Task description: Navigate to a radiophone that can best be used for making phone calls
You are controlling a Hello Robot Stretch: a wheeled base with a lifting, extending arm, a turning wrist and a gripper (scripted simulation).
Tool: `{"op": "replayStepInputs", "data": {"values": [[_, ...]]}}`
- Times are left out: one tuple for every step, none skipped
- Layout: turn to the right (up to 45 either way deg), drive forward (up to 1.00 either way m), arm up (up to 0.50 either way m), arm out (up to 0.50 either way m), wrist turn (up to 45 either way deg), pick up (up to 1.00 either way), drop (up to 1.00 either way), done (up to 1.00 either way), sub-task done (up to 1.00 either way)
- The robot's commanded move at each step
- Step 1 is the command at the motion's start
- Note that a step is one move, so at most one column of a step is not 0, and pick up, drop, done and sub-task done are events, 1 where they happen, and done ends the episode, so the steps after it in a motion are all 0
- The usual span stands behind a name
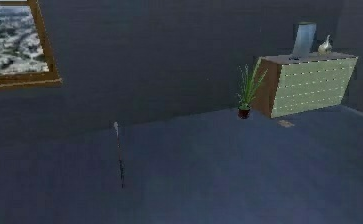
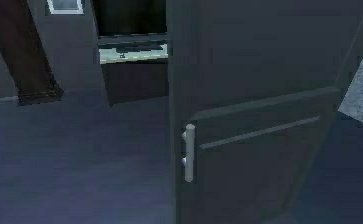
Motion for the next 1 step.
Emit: {"op": "replayStepInputs", "data": {"values": [[24.0, 0.00, 0.00, 0.00, 0.0, 0.00, 0.00, 0.00, 0.00]]}}
